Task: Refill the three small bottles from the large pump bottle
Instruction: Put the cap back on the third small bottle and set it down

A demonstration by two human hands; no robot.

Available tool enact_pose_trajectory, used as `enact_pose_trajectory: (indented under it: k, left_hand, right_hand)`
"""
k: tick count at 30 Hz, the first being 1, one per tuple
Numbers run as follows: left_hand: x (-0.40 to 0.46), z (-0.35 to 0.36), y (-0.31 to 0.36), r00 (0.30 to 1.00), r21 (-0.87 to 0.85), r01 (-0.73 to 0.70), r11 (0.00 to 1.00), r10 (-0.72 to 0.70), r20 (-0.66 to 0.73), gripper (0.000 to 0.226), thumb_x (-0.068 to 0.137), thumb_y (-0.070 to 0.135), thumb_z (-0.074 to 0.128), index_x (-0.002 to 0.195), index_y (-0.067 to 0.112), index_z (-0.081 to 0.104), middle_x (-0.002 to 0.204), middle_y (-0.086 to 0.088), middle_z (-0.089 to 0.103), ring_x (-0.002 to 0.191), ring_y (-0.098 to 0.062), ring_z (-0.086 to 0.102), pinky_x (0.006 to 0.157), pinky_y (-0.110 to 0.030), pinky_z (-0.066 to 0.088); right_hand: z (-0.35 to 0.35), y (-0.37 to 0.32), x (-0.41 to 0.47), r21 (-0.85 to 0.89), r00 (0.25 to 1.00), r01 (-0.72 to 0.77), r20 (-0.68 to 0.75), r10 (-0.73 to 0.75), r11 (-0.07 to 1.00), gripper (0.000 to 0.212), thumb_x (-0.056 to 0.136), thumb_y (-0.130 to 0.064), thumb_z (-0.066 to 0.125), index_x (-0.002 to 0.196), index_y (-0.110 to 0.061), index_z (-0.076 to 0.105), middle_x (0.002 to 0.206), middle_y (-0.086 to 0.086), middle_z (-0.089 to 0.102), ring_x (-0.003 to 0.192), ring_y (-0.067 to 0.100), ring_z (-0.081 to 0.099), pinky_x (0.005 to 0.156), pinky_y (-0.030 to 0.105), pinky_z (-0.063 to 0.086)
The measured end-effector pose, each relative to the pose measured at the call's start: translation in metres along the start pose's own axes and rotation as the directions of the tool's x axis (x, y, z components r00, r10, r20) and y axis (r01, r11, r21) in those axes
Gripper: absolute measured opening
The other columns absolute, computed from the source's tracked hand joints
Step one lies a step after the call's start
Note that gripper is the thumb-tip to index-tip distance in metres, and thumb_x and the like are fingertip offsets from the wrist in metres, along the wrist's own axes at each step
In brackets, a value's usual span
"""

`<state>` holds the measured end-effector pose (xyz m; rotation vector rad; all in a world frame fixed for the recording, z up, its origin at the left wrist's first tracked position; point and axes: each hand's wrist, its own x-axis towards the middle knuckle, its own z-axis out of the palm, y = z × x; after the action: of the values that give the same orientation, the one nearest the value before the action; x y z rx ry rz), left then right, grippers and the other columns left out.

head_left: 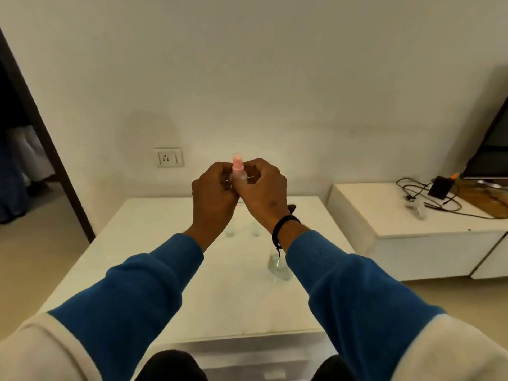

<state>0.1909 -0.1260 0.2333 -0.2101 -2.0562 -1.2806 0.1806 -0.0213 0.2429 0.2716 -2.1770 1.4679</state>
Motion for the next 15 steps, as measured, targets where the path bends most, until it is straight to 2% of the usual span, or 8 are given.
enact_pose_trajectory:
  k: [3, 8, 11, 15]
  left_hand:
    - [-0.005, 0.012, -0.053, 0.999, -0.012, 0.05, 0.999, -0.049, 0.015, 0.02, 0.088, 0.01, 0.076, 0.107, 0.009, 0.071, 0.089, 0.013, 0.067, 0.078, 0.015, 0.063, 0.066, -0.002, 0.046]
    - [-0.019, 0.029, -0.14, 0.991, 0.006, 0.126, 0.992, -0.126, 0.042, 0.022, 0.089, 0.014, 0.077, 0.109, 0.009, 0.071, 0.095, 0.008, 0.07, 0.084, -0.003, 0.068, 0.073, -0.007, 0.052]
    - [-0.026, 0.038, -0.19, 0.983, 0.039, 0.176, 0.984, -0.177, 0.048, 0.022, 0.091, 0.016, 0.075, 0.111, 0.009, 0.07, 0.098, 0.007, 0.071, 0.088, -0.01, 0.069, 0.075, -0.005, 0.051]
    - [-0.029, 0.05, -0.247, 0.97, 0.071, 0.239, 0.968, -0.242, 0.036, 0.024, 0.093, 0.017, 0.072, 0.116, 0.009, 0.07, 0.103, 0.003, 0.073, 0.092, -0.013, 0.07, 0.08, -0.009, 0.053]
  right_hand:
    - [0.034, 0.042, -0.004, 0.003, 0.995, -0.093, 0.041, 0.093, 0.996, 0.028, 0.093, -0.037, 0.075, 0.108, -0.014, 0.071, 0.099, -0.004, 0.074, 0.082, 0.005, 0.065, 0.067, 0.008, 0.045]
    - [0.095, 0.113, -0.014, 0.021, 0.969, -0.233, 0.092, 0.23, 0.972, 0.028, 0.094, -0.045, 0.071, 0.1, -0.017, 0.071, 0.089, -0.007, 0.073, 0.081, 0.007, 0.068, 0.07, 0.017, 0.051]
    - [0.13, 0.15, -0.019, 0.041, 0.949, -0.295, 0.133, 0.287, 0.955, 0.029, 0.098, -0.048, 0.064, 0.1, -0.02, 0.07, 0.09, -0.012, 0.07, 0.08, -0.001, 0.064, 0.07, 0.007, 0.046]
    - [0.172, 0.187, -0.019, 0.055, 0.934, -0.328, 0.17, 0.315, 0.943, 0.025, 0.101, -0.036, 0.064, 0.112, -0.014, 0.071, 0.095, -0.01, 0.067, 0.078, -0.008, 0.058, 0.066, -0.005, 0.04]
